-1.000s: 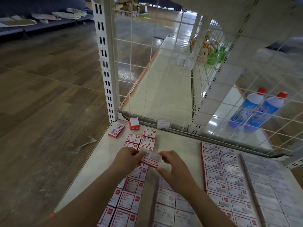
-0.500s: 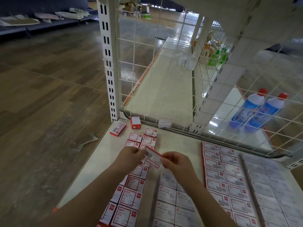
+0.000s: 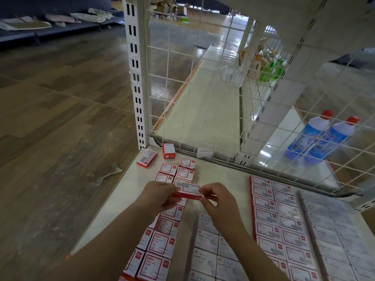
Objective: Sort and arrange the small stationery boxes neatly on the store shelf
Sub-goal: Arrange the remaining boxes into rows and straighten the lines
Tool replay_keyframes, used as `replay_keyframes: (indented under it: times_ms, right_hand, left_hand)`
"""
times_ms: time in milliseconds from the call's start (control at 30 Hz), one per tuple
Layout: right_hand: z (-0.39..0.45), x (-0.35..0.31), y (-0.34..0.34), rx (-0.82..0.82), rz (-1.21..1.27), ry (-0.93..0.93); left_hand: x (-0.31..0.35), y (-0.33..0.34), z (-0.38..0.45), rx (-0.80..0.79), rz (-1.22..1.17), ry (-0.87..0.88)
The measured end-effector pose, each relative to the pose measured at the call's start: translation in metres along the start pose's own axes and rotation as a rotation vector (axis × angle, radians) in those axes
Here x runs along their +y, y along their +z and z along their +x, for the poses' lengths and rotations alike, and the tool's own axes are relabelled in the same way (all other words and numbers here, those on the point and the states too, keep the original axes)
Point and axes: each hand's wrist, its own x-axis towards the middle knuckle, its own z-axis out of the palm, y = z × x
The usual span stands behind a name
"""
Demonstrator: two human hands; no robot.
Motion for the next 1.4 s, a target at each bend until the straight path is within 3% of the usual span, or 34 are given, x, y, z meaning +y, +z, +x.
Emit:
replay_keyframes:
  times_ms: [200, 567, 800, 900, 1067, 1400]
  right_hand:
    - [0.0, 0.007, -0.003, -0.072, 0.105, 0.146]
    - [0.002, 0.01, -0.007, -0.158, 0.109, 0.148]
    - [0.003, 0.0, -0.01, -0.272, 0.302, 0.219]
    - [0.003, -0.003, -0.009, -0.194, 0.355, 0.263]
    - [0.006, -0.007, -0.01, -0.069, 0.442, 0.313]
    - [0.006, -0.002, -0.002, 0.168, 0.5, 0.365]
  left_hand:
    - [-0.001, 0.001, -0.002, -0.047, 0.052, 0.061]
    - [-0.004, 0.0, -0.001, 0.003, 0.232, 0.171]
    - [-0.008, 0.004, -0.001, -0.037, 0.275, 0.223]
    - [-0.01, 0.006, 0.002, -0.022, 0.263, 0.177]
    - [-0.017, 0.013, 0.001, -0.146, 0.269, 0.086]
    - [-0.018, 0.017, 0.002, -0.137, 0.221, 0.028]
